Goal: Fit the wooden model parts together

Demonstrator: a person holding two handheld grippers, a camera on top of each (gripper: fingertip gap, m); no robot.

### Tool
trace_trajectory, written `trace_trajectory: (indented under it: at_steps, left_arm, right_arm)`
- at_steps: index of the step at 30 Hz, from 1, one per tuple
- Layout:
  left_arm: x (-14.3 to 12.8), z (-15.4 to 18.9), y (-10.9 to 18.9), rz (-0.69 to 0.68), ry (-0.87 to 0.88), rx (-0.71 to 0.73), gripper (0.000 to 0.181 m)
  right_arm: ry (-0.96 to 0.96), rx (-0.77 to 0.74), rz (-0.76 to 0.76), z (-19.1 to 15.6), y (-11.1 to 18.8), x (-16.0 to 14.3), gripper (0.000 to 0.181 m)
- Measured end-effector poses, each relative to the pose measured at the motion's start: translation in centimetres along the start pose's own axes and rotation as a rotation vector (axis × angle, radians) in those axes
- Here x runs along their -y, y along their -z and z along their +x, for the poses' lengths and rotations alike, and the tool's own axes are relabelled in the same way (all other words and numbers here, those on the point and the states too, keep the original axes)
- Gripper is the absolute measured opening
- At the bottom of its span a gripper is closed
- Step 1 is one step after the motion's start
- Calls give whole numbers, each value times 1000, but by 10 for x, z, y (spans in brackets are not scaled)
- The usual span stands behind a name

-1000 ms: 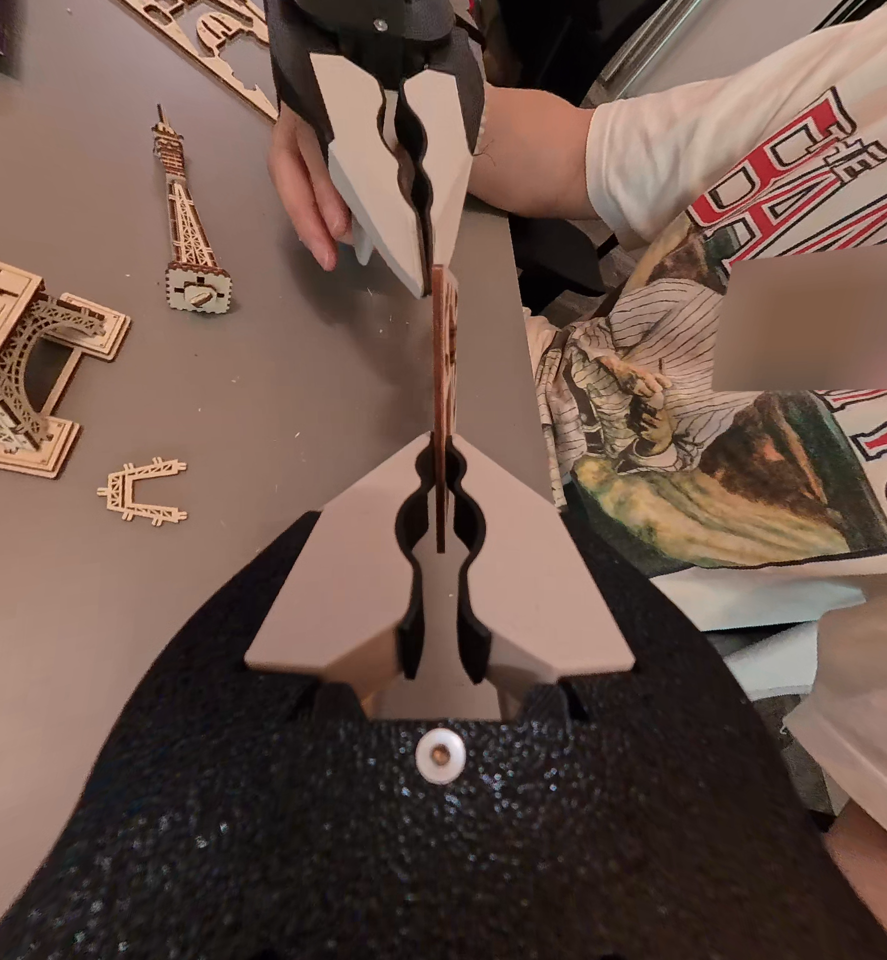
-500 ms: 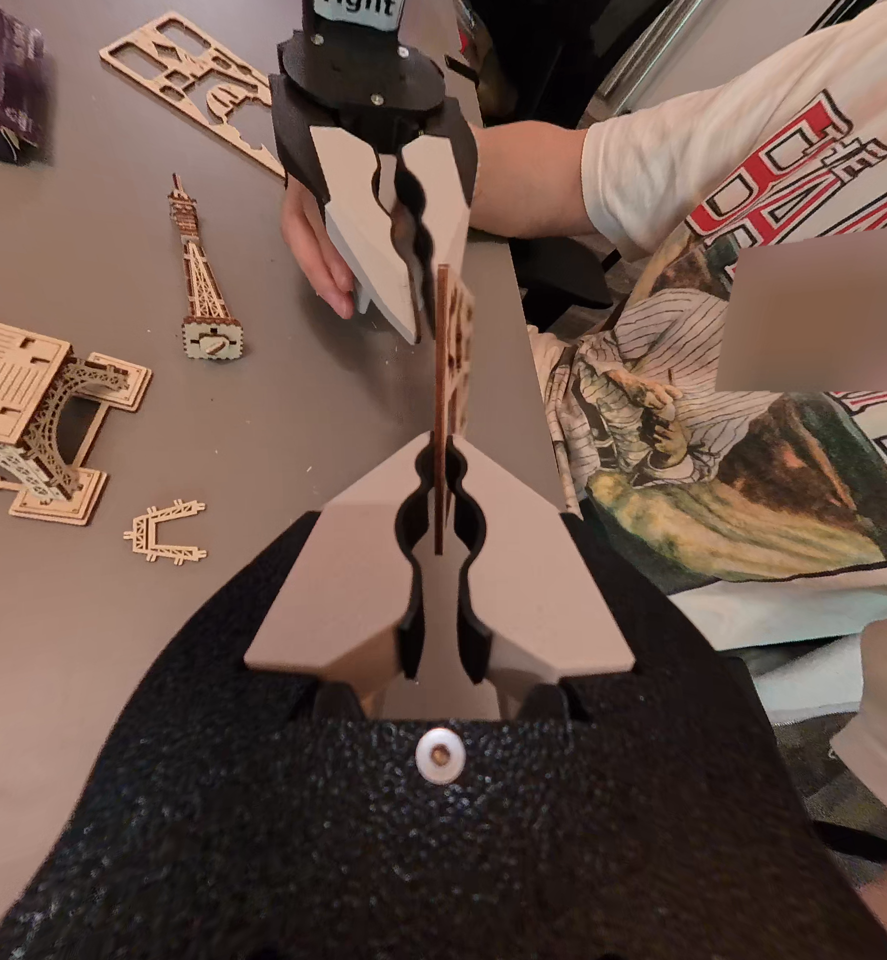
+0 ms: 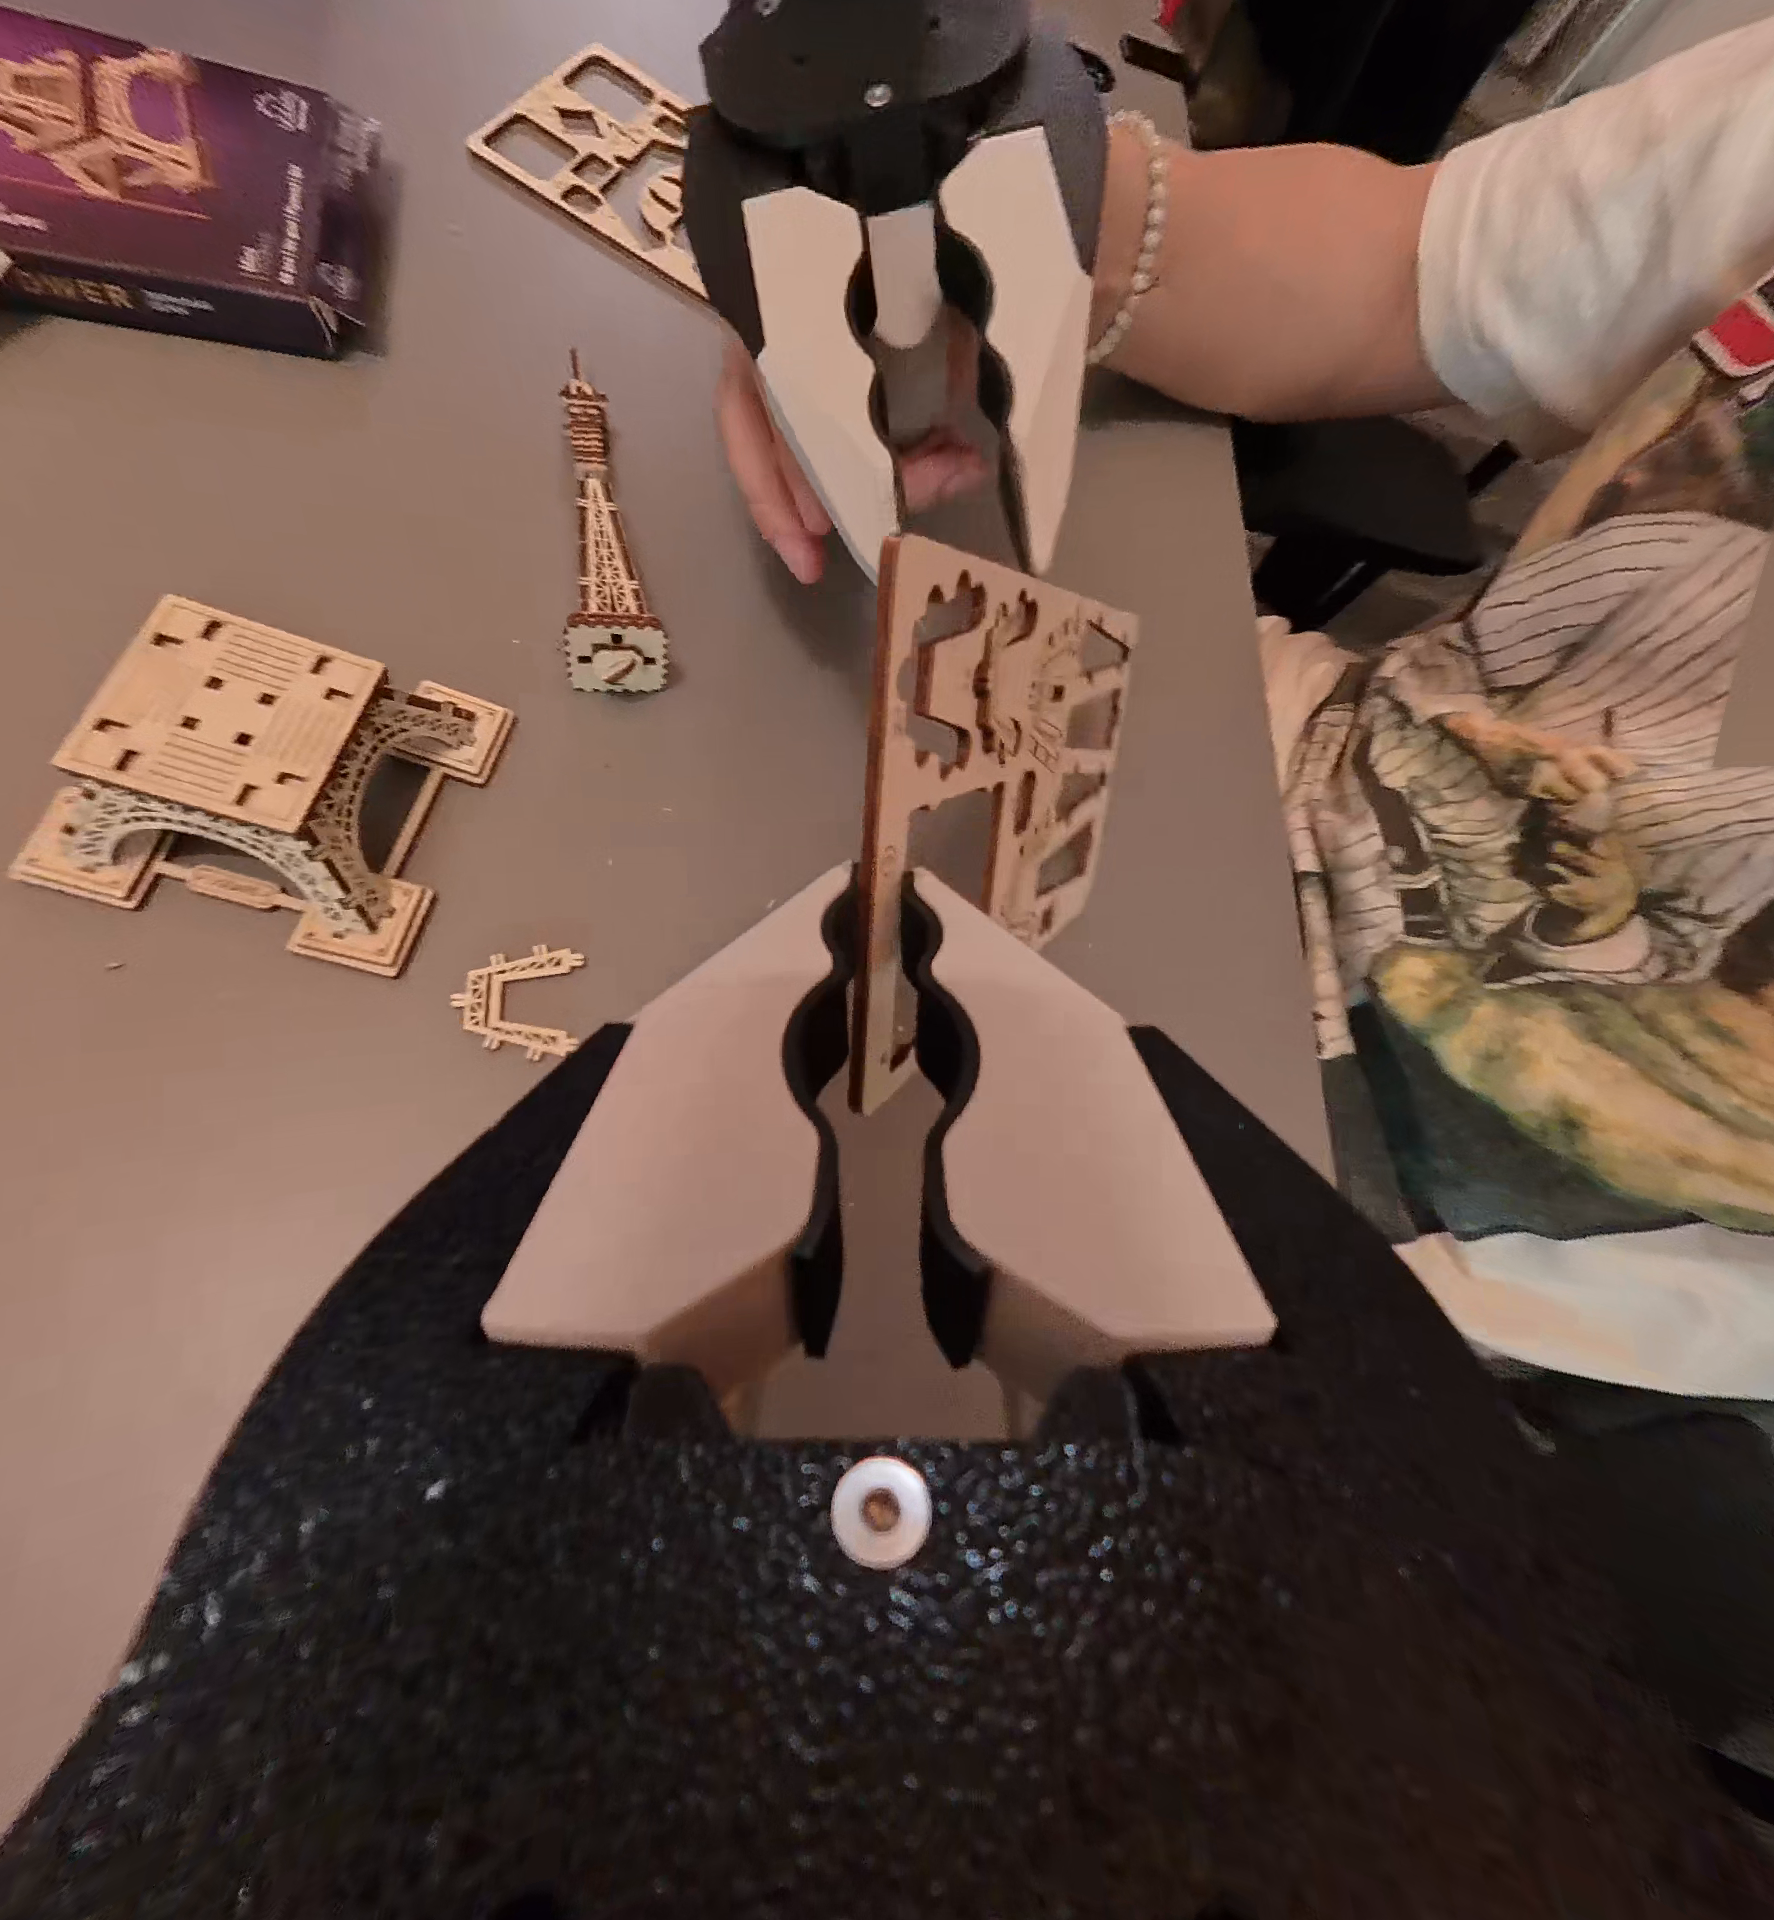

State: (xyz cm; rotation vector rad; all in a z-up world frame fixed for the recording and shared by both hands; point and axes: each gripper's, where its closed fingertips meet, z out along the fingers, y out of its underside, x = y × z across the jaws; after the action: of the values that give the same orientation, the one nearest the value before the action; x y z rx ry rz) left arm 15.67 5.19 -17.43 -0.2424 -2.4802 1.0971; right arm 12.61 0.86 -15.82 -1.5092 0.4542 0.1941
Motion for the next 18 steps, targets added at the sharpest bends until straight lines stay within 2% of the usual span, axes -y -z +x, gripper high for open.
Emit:
trace_trajectory:
  at_steps: [1, 2, 3, 6, 8, 10, 13, 14, 16, 18]
  left_arm:
    - [0, -2, 1, 2, -7, 27, 4]
    - [0, -8, 2, 3, -7, 76, 4]
    - [-1, -13, 4, 4, -9, 119, 4]
    - [4, -12, 5, 30, -45, 154, 4]
    - [6, -18, 6, 13, -83, 236, 5]
    - [9, -28, 9, -3, -133, 347, 11]
    - [13, -48, 30, -31, -183, 610, 60]
    - [17, -51, 41, -33, -196, 714, 65]
    - [29, -44, 55, -8, -280, 867, 56]
    - [37, -34, 61, -22, -392, 1004, 57]
  right_arm:
    - [31, -2, -46, -2, 1, -4, 29]
    - [50, -5, -80, -4, 3, -6, 44]
    - [60, 2, -95, -7, 4, -7, 47]
    - [41, -41, -54, 2, -2, -4, 17]
    - [25, -27, -18, 2, -8, -4, 14]
    - [75, -82, -34, 9, -12, -8, 11]
    - [125, -156, -69, 16, -14, -11, 6]
    - [132, -177, -56, 18, -14, -9, 5]
    - [142, -218, -24, 21, -12, -2, 3]
    - [158, -234, -22, 22, -11, 0, 3]
